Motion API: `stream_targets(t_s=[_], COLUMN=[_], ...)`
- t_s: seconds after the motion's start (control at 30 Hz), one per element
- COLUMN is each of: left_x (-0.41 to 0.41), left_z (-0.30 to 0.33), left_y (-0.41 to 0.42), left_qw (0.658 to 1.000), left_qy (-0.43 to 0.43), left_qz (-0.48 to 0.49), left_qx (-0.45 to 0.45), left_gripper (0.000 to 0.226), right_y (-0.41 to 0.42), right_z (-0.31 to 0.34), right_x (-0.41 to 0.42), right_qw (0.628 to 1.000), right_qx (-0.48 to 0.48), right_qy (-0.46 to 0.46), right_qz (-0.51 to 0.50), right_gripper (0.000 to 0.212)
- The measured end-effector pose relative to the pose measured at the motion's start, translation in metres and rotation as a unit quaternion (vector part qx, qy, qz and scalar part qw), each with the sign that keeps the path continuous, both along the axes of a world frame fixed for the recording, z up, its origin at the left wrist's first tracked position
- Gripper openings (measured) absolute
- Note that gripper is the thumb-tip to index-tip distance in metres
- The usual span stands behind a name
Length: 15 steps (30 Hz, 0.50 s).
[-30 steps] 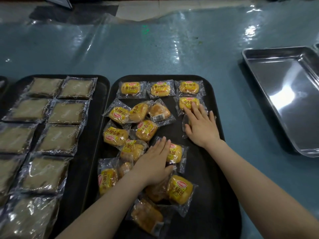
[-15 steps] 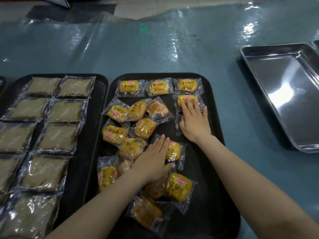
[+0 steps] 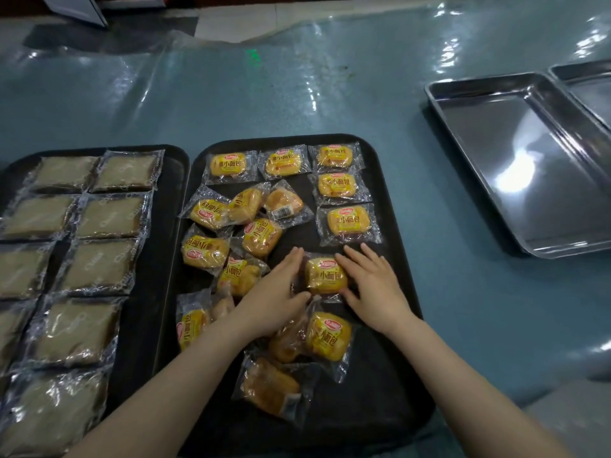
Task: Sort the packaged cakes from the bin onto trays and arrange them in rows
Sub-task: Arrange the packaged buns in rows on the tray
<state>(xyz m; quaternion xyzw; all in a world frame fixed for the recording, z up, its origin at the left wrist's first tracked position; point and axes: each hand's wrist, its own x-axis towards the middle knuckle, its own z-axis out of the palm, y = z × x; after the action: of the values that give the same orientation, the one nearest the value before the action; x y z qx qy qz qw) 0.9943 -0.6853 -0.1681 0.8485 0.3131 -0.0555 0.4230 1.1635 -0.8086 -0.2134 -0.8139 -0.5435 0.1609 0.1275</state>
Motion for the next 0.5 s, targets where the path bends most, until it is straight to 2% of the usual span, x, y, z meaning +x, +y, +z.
stream_targets(t_s=[0.17, 0.23, 0.33, 0.5], left_x=[-0.008, -0.014, -0.026, -0.051], left_z=[0.022, 0.027, 0.029, 0.021], left_y=[0.0, 0.003, 0.009, 0.007], left_qw=[0.995, 0.991, 0.986, 0.984], left_qy=[-0.077, -0.102, -0.101, -0.086], left_qz=[0.02, 0.028, 0.028, 0.033], left_qx=[0.057, 0.082, 0.131, 0.153], left_gripper=[0.069, 0.065, 0.062, 0.058], right_y=[-0.01, -0.009, -0.011, -0.013], right_z=[0.006, 0.006, 0.002, 0.008], right_x=[0.001, -0.004, -0.008, -0.004], right_qw=[0.992, 0.997, 0.998, 0.999], right_qx=[0.013, 0.033, -0.008, -0.011], right_qy=[-0.066, -0.048, -0.038, -0.037], right_qz=[-0.109, -0.049, 0.044, -0.029], right_gripper=[0.076, 0.073, 0.059, 0.077])
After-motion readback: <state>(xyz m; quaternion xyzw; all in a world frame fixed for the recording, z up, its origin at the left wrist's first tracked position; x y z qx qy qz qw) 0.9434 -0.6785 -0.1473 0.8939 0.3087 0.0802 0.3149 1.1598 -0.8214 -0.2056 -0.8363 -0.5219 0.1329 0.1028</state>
